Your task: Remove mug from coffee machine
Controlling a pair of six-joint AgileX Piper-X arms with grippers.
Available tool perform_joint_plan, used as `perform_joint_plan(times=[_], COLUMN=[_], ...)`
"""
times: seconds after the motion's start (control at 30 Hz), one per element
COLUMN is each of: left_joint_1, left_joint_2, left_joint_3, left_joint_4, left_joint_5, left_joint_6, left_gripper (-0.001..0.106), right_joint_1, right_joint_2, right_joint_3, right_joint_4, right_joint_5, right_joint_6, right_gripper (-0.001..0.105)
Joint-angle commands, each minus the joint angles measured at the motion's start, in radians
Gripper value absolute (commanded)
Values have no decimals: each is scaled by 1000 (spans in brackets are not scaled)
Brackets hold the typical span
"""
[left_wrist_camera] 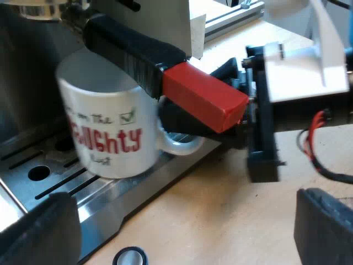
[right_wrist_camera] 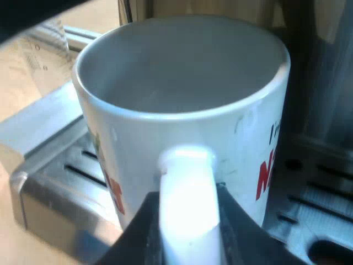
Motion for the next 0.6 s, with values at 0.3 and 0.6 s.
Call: perform_joint_plan(times=[0.3,0.6], left_joint_1=[-8,-87], left_joint_2=[1,1], left_joint_3=[-16,-66], left_joint_4=[-15,-15], left_joint_5=[22,67], left_joint_6=[6,6], left_gripper=[80,80], right_joint_1=[141,271], right_joint_2=[-220,-410], right_joint_3=[187,267], right_joint_4=[23,121], right_joint_5=[213,376], right_joint_6=[24,33], right_gripper=[0,0])
